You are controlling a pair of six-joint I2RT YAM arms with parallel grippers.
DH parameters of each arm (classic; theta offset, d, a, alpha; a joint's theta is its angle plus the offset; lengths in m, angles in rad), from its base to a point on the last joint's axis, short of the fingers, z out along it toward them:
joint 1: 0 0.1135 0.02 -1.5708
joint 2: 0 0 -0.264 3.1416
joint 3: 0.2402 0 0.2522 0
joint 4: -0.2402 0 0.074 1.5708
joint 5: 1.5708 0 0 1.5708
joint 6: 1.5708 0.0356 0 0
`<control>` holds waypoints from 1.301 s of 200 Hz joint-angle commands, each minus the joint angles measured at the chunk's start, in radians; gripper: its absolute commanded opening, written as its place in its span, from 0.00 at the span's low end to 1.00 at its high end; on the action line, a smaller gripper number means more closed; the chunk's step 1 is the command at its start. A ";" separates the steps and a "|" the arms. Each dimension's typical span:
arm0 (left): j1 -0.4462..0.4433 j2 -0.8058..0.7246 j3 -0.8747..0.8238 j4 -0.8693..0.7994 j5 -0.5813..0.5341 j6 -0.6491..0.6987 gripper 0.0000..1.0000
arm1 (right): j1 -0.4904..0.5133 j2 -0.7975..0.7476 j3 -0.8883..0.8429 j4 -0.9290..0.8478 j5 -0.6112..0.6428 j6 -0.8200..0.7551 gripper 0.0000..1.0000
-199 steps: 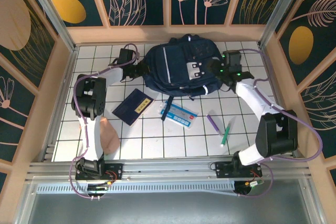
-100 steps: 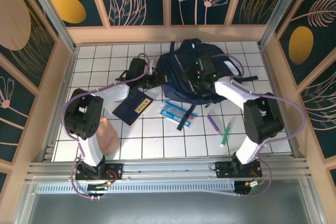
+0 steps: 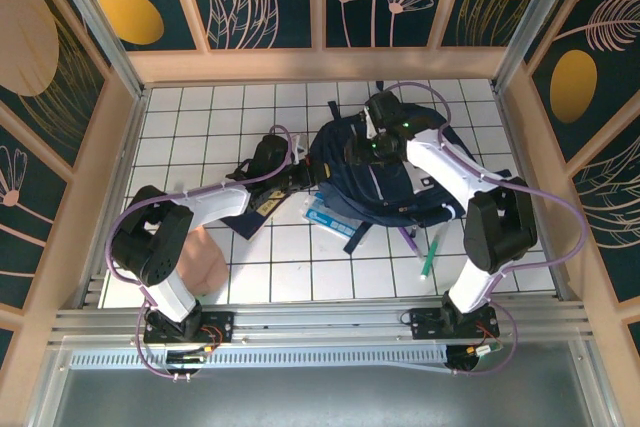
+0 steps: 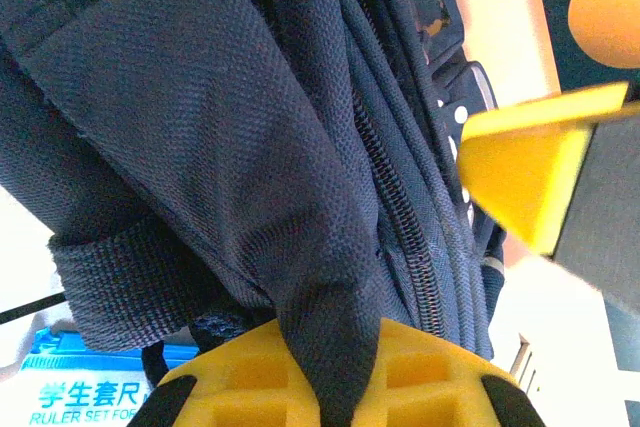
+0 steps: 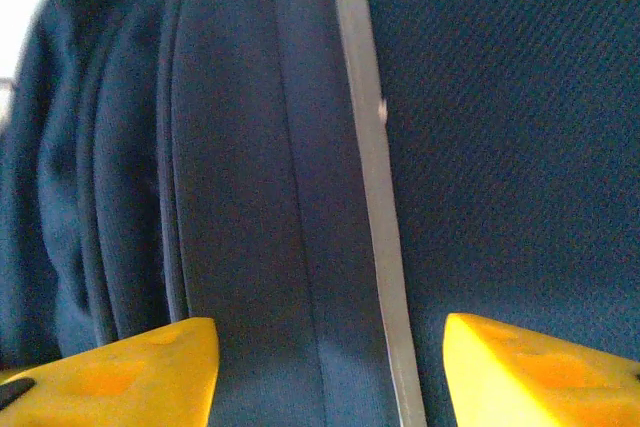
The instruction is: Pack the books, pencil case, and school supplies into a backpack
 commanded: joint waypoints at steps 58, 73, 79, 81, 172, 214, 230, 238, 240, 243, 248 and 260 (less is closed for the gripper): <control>-0.003 -0.056 0.035 0.076 -0.004 -0.017 0.00 | 0.097 -0.017 0.054 -0.219 0.072 -0.112 0.60; -0.002 -0.060 0.036 0.075 -0.006 -0.018 0.00 | 0.112 -0.020 0.024 -0.205 0.117 -0.119 0.57; -0.002 -0.062 0.036 0.076 -0.007 -0.020 0.00 | 0.118 -0.018 0.013 -0.202 0.158 -0.115 0.53; -0.002 -0.062 0.036 0.076 -0.007 -0.020 0.00 | 0.119 -0.017 0.010 -0.201 0.171 -0.115 0.52; -0.003 -0.217 -0.029 0.075 -0.143 -0.034 0.00 | 0.195 0.021 0.183 -0.053 0.494 -0.398 0.00; -0.034 -0.290 -0.115 -0.022 -0.045 -0.003 0.07 | 0.251 -0.032 0.143 0.112 0.256 -0.815 0.00; -0.066 -0.292 -0.102 -0.200 -0.027 0.092 0.29 | 0.251 -0.049 0.109 0.148 0.243 -0.904 0.00; -0.068 -0.312 -0.106 -0.279 -0.040 0.129 0.38 | 0.246 -0.060 0.089 0.162 0.250 -0.947 0.00; -0.068 -0.322 -0.109 -0.294 -0.045 0.139 0.40 | 0.245 -0.062 0.086 0.163 0.252 -0.958 0.00; -0.068 -0.335 -0.114 -0.318 -0.054 0.150 0.43 | 0.242 -0.065 0.079 0.170 0.255 -0.970 0.00; -0.068 -0.361 -0.123 -0.343 -0.069 0.162 0.48 | 0.237 -0.074 0.065 0.183 0.258 -0.986 0.00; -0.067 -0.444 -0.151 -0.371 -0.063 0.143 0.65 | 0.219 -0.095 0.036 0.201 0.224 -1.037 0.00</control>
